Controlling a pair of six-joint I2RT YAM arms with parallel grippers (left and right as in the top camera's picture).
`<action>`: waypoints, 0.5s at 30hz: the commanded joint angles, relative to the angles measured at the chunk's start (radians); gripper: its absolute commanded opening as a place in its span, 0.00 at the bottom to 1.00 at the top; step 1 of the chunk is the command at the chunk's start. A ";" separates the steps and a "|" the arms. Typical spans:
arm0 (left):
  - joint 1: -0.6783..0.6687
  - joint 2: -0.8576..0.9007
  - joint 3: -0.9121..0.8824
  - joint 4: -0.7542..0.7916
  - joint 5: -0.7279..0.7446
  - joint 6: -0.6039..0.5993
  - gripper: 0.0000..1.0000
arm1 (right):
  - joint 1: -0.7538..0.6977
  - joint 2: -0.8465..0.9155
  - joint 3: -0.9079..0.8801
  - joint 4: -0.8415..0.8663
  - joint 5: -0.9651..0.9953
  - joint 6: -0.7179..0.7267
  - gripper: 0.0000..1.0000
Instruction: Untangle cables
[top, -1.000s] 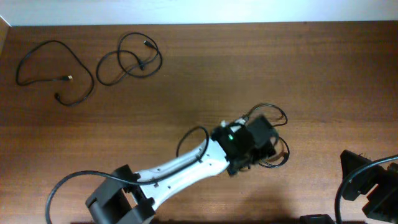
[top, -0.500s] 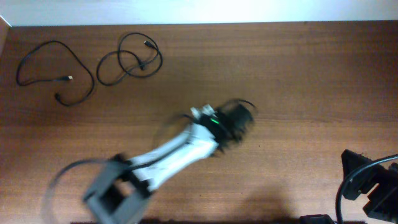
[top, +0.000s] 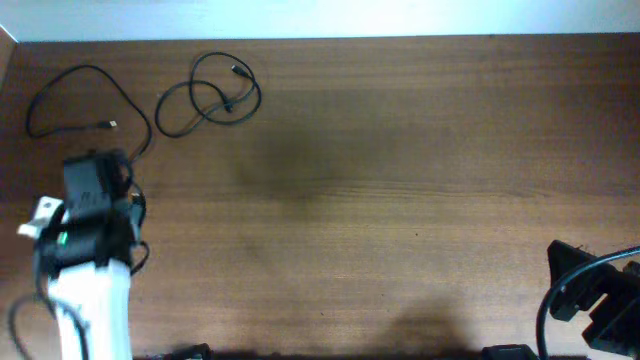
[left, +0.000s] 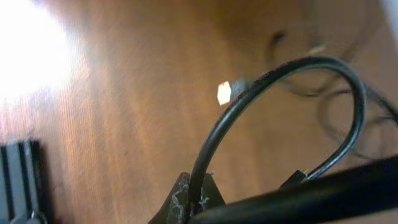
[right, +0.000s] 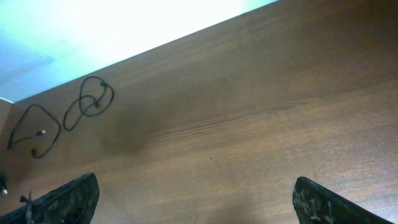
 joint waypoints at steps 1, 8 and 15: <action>0.005 0.200 -0.020 0.018 0.020 -0.079 0.00 | 0.005 -0.001 0.001 -0.006 0.005 0.004 0.99; 0.005 0.478 -0.014 0.209 0.058 -0.173 0.96 | 0.005 -0.001 0.001 -0.006 0.005 0.004 0.99; 0.050 0.448 0.282 0.185 0.520 0.461 0.99 | 0.005 -0.001 0.001 -0.006 0.005 0.004 0.99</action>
